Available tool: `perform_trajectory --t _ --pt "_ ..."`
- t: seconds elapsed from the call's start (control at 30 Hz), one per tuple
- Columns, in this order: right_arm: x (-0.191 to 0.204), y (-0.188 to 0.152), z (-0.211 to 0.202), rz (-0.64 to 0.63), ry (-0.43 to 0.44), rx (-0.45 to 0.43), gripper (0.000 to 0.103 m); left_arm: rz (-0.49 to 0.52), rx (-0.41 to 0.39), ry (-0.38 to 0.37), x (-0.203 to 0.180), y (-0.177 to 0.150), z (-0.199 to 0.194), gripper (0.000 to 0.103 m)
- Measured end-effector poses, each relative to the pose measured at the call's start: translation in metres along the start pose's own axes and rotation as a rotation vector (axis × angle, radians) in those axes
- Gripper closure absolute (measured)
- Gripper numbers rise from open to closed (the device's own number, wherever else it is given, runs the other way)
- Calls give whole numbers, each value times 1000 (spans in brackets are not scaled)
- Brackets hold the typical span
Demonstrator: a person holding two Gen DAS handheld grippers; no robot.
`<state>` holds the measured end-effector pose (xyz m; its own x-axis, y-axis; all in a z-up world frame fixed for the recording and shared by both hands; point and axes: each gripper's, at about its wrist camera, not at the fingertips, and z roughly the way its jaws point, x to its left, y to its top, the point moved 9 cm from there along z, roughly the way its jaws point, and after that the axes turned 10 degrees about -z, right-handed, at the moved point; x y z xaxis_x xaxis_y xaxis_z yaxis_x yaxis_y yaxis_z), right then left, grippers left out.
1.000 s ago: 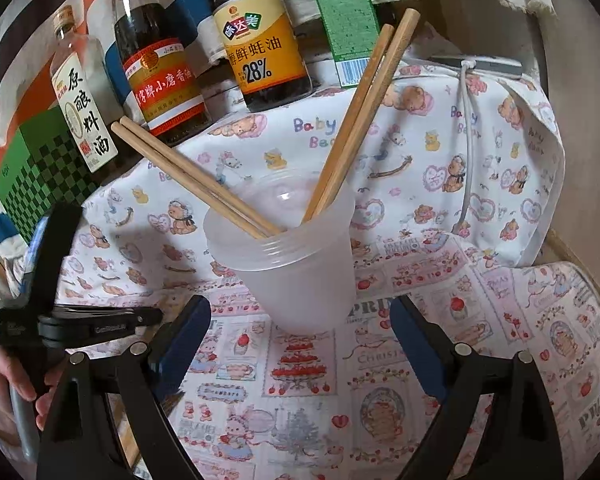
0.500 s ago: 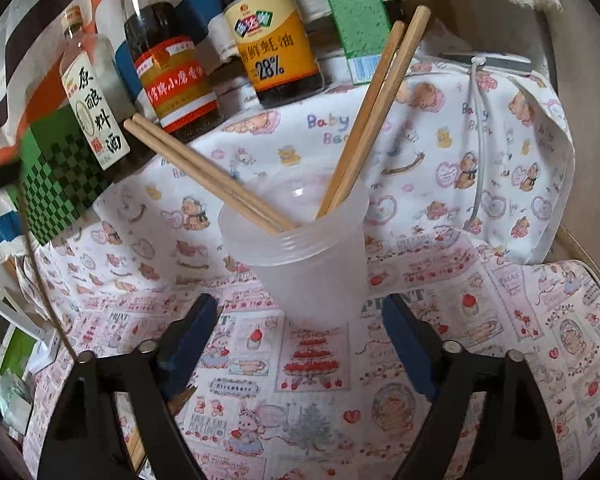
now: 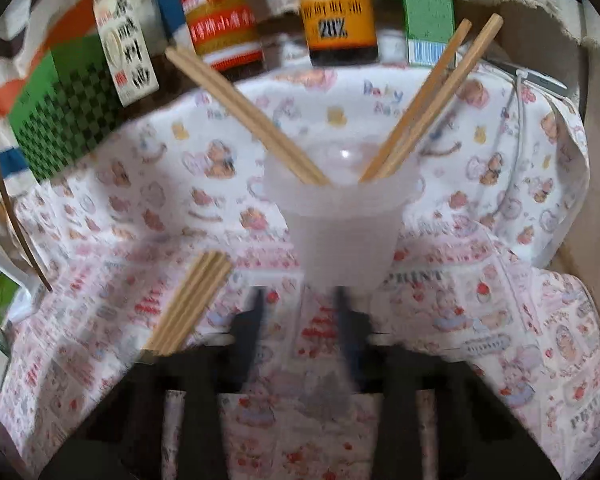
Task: Organize utensils
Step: 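Lift the chopstick with the left gripper while the right gripper grasps another chopstick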
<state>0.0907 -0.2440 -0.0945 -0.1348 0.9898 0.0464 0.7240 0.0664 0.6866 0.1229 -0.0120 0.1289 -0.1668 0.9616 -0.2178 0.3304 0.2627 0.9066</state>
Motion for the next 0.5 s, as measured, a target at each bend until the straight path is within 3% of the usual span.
perform_trajectory --t 0.1,0.17,0.27,0.4,0.5 --pt "12 5 -9 -24 52 -32 85 -41 0 -36 10 5 -1 97" --pt "20 10 -7 -10 90 -1 85 -58 -1 -58 16 10 -3 97" --pt "34 21 9 69 159 90 85 -77 -33 -80 26 17 -6 97" --pt "48 26 43 158 144 238 84 -82 -14 -123 24 15 1 97" --pt "59 26 68 148 123 323 84 -88 -3 -124 24 13 7 97"
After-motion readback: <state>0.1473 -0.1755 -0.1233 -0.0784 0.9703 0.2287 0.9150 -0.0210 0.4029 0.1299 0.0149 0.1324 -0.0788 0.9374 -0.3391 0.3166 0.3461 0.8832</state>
